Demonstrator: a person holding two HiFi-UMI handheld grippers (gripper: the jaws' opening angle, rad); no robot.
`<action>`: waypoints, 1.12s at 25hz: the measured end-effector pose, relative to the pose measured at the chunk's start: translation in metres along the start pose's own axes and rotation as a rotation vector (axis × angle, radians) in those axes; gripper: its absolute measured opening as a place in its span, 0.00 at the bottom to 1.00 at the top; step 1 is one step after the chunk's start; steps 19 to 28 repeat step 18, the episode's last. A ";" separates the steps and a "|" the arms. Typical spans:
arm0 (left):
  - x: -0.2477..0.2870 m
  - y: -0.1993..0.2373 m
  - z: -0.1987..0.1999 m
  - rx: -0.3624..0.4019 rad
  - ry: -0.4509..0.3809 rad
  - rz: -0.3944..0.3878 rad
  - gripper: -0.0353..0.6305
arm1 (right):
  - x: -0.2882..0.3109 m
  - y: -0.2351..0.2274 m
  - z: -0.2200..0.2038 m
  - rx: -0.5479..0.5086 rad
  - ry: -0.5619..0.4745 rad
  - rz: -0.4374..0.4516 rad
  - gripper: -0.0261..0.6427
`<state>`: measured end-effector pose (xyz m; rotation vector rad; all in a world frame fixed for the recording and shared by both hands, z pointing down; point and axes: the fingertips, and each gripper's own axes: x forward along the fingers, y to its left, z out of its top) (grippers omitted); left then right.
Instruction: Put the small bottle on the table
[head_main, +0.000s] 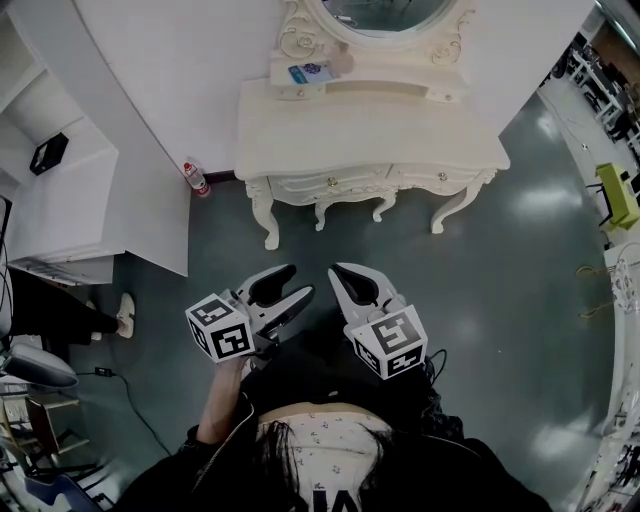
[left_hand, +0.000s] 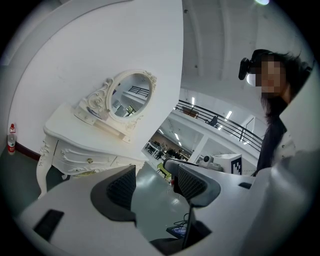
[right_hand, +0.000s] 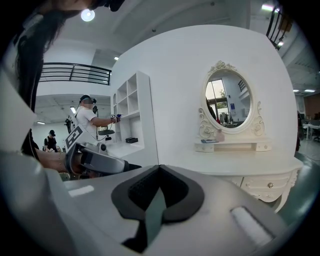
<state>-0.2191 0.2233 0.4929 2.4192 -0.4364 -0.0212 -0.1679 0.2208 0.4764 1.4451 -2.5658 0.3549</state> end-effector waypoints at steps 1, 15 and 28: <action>0.000 0.000 0.000 0.000 0.000 -0.001 0.45 | 0.001 0.000 0.000 0.000 0.000 0.001 0.05; -0.006 0.007 0.004 0.015 0.004 0.018 0.45 | 0.016 0.007 -0.002 -0.025 0.031 0.028 0.05; -0.008 0.010 0.007 0.014 -0.002 0.019 0.45 | 0.021 0.009 -0.001 -0.034 0.038 0.037 0.05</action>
